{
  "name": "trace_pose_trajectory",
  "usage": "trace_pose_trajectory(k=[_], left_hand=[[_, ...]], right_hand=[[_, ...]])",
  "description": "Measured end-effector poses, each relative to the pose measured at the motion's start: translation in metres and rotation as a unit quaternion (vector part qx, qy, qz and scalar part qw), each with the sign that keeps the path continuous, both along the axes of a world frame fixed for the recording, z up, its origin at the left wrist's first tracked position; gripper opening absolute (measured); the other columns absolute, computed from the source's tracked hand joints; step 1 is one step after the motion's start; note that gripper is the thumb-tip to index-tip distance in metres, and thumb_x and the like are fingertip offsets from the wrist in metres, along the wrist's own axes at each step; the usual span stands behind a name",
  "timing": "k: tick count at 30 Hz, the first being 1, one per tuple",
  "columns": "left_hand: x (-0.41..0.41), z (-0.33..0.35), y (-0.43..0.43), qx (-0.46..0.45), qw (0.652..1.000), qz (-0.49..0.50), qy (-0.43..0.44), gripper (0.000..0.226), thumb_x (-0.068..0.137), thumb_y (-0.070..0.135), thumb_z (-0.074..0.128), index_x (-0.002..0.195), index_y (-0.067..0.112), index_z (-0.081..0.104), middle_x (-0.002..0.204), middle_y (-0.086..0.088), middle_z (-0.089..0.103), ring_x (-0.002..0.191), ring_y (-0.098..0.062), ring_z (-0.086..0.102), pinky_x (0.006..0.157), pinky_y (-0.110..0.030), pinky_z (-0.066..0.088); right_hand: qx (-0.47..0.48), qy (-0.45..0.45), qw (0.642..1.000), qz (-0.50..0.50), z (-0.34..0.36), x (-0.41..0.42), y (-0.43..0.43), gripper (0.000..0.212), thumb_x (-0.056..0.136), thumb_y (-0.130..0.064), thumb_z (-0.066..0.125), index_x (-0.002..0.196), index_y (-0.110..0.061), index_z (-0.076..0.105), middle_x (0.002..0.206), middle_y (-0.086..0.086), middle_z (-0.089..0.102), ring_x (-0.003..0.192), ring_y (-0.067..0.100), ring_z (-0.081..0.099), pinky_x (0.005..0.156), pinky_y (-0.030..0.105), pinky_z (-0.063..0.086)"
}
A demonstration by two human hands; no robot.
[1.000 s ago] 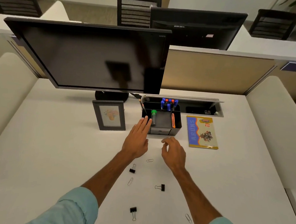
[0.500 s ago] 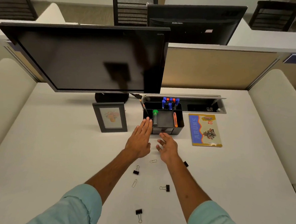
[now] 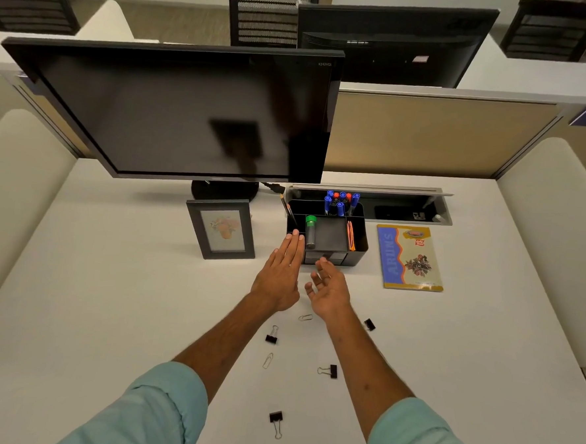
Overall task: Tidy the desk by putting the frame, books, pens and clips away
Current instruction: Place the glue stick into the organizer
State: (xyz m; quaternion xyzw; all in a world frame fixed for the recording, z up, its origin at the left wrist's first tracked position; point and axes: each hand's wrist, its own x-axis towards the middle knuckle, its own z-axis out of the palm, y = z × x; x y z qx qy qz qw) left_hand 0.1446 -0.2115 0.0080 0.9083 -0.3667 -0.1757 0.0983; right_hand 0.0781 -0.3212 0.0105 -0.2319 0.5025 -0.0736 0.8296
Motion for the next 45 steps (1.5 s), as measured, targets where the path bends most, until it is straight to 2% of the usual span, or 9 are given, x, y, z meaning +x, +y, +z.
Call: trace_pose_trajectory(k=[5, 8, 12, 17, 26, 32, 36, 45], left_hand=[[0.001, 0.001, 0.000, -0.004, 1.000, -0.001, -0.001, 0.104, 0.094, 0.005, 0.058, 0.164, 0.014, -0.019, 0.170, -0.005, -0.031, 0.159, -0.025, -0.023, 0.133, -0.043, 0.004], [0.002, 0.001, 0.001, -0.006, 1.000, -0.007, -0.001, 0.106, 0.093, 0.004, 0.058, 0.164, 0.014, -0.018, 0.170, -0.005, -0.030, 0.159, -0.025, -0.023, 0.133, -0.043, 0.006], [0.002, 0.001, 0.002, -0.010, 1.000, -0.005, 0.001, 0.106, 0.093, 0.003, 0.059, 0.164, 0.014, -0.019, 0.170, -0.005, -0.030, 0.159, -0.025, -0.022, 0.133, -0.045, 0.008], [0.000, -0.002, 0.002, -0.019, 1.000, 0.000, -0.004, 0.108, 0.091, 0.003, 0.059, 0.164, 0.014, -0.020, 0.170, -0.006, -0.032, 0.159, -0.025, -0.023, 0.133, -0.045, 0.009], [-0.001, 0.000, 0.001, -0.023, 1.000, 0.004, 0.001, 0.106, 0.092, 0.003, 0.059, 0.164, 0.013, -0.018, 0.170, -0.007, -0.030, 0.160, -0.026, -0.022, 0.133, -0.044, 0.009], [0.000, 0.000, 0.000, -0.025, 1.000, 0.006, 0.002, 0.105, 0.093, 0.003, 0.059, 0.164, 0.013, -0.017, 0.171, -0.006, -0.029, 0.160, -0.026, -0.022, 0.133, -0.045, 0.010], [-0.001, 0.000, 0.001, -0.026, 1.000, 0.002, -0.003, 0.105, 0.092, 0.001, 0.058, 0.164, 0.013, -0.017, 0.171, -0.007, -0.029, 0.160, -0.026, -0.022, 0.133, -0.045, 0.010], [0.001, 0.002, 0.000, -0.026, 0.999, -0.002, 0.019, 0.103, 0.092, -0.002, 0.054, 0.165, 0.013, -0.017, 0.171, -0.006, -0.029, 0.160, -0.025, -0.022, 0.132, -0.047, 0.010]], right_hand=[[-0.021, 0.004, 0.999, 0.026, -0.004, -0.005, -0.004, 0.049, 0.091, -0.042, 0.079, 0.131, -0.015, 0.069, 0.129, 0.005, 0.068, 0.118, 0.026, 0.058, 0.100, 0.045, 0.048], [-0.032, 0.019, 0.999, 0.036, -0.005, -0.008, -0.007, 0.052, 0.090, -0.048, 0.079, 0.129, -0.015, 0.070, 0.127, 0.004, 0.068, 0.120, 0.027, 0.058, 0.103, 0.046, 0.048], [-0.040, 0.038, 0.997, 0.051, -0.006, -0.012, -0.008, 0.049, 0.090, -0.043, 0.080, 0.127, -0.013, 0.071, 0.126, 0.004, 0.069, 0.112, 0.025, 0.060, 0.096, 0.043, 0.050], [-0.042, 0.042, 0.997, 0.054, -0.007, -0.024, -0.005, 0.042, 0.091, -0.042, 0.079, 0.123, -0.015, 0.075, 0.113, 0.002, 0.071, 0.097, 0.022, 0.059, 0.084, 0.040, 0.048], [-0.038, 0.042, 0.997, 0.061, -0.015, -0.045, 0.001, 0.046, 0.090, -0.041, 0.080, 0.126, -0.014, 0.074, 0.109, 0.002, 0.070, 0.094, 0.020, 0.059, 0.082, 0.039, 0.048], [-0.032, 0.047, 0.997, 0.056, -0.018, -0.052, 0.002, 0.040, 0.089, -0.041, 0.081, 0.120, -0.015, 0.075, 0.109, 0.001, 0.071, 0.092, 0.020, 0.059, 0.083, 0.039, 0.048], [-0.032, 0.048, 0.997, 0.049, -0.020, -0.056, 0.004, 0.043, 0.089, -0.041, 0.081, 0.123, -0.015, 0.075, 0.109, 0.001, 0.072, 0.091, 0.019, 0.060, 0.082, 0.038, 0.049], [-0.053, 0.047, 0.995, 0.064, -0.019, -0.061, 0.001, 0.043, 0.087, -0.041, 0.083, 0.116, -0.010, 0.076, 0.106, 0.004, 0.073, 0.091, 0.022, 0.061, 0.081, 0.040, 0.051]])
